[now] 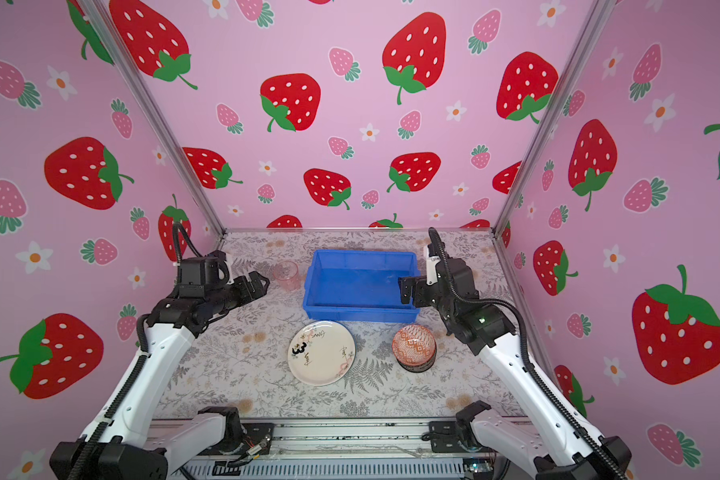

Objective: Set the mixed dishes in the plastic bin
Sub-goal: 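Move the left gripper toward the plate stack while the right gripper reaches over it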

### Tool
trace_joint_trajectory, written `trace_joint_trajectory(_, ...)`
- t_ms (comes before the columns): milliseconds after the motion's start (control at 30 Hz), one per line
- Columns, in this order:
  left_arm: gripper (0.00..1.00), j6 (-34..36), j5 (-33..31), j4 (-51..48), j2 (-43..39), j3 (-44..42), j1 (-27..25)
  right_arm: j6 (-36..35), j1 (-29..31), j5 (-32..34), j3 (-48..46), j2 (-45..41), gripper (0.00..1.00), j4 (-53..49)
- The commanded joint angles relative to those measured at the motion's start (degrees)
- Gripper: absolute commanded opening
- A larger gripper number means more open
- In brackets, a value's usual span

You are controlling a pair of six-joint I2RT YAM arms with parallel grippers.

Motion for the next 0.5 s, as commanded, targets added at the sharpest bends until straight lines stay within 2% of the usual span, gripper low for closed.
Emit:
trace_joint_trajectory(0, 0.99, -1.9, 1.7, -1.9, -0.7, 1.6, 0.0, 1.8, 7.5, 8.8, 2.2, 1.8, 0.99, -3.4)
trace_joint_trajectory(67, 0.99, -2.3, 1.9, -2.7, -1.1, 0.7, 0.0, 1.9, 11.8, 11.9, 3.5, 4.5, 0.99, -4.4)
trace_joint_trajectory(133, 0.99, -2.6, 1.9, -3.7, -1.8, -0.1, -0.2, 2.0, 14.7, 12.3, 4.7, 7.1, 0.99, -4.3)
trace_joint_trajectory(300, 0.99, -5.0, 2.8, -6.6, -5.2, -3.5, -0.3, 3.2, 18.4, 8.0, 6.6, 12.6, 0.99, -2.2)
trace_joint_trajectory(467, 0.99, -7.2, 3.9, -9.9, -9.3, -7.4, -0.6, 7.0, 21.1, 5.8, 3.4, 14.9, 0.99, 1.3)
